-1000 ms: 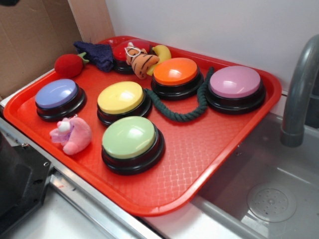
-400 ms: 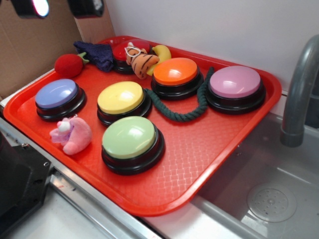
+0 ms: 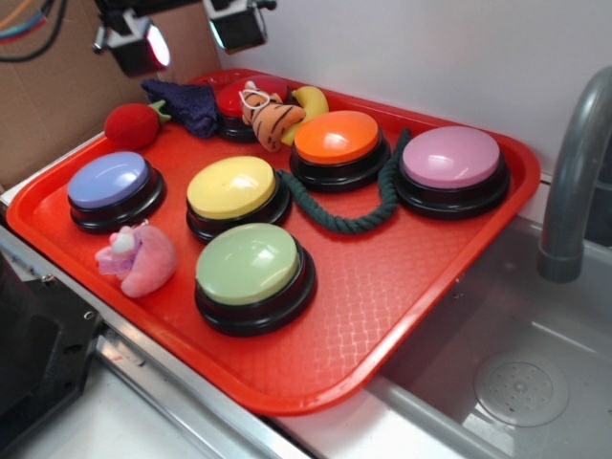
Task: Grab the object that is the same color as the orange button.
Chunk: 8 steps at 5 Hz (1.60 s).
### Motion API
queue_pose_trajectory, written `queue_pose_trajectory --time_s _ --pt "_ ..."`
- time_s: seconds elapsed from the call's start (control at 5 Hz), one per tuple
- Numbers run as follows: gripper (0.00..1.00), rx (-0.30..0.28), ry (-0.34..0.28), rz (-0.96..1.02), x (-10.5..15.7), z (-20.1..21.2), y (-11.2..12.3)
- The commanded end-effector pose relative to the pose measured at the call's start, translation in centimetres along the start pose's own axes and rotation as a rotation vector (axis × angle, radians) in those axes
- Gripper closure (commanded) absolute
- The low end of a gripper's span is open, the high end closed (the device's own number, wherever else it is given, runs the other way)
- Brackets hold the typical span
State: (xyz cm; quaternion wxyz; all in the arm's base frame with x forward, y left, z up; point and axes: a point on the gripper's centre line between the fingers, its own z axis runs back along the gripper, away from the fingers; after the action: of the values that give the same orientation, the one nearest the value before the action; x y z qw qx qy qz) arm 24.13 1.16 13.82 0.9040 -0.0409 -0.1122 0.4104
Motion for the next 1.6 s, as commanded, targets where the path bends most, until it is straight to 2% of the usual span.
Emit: queue_pose_trajectory --time_s 0.0,0.4,0.6,0.8,1.4 --pt "0.0 -0.09 -0.087 0.3 6.3 -4.3 0.9" --pt "0.0 -0.055 -0.111 0.435 7.8 -8.0 0.7" --pt "0.0 -0.068 -0.062 0.391 7.7 -9.2 0.4" --pt "1.0 -0.065 -0.078 0.359 7.0 -9.3 -0.2" --pt "1.0 -0.09 -0.066 0.312 6.2 -9.3 -1.3"
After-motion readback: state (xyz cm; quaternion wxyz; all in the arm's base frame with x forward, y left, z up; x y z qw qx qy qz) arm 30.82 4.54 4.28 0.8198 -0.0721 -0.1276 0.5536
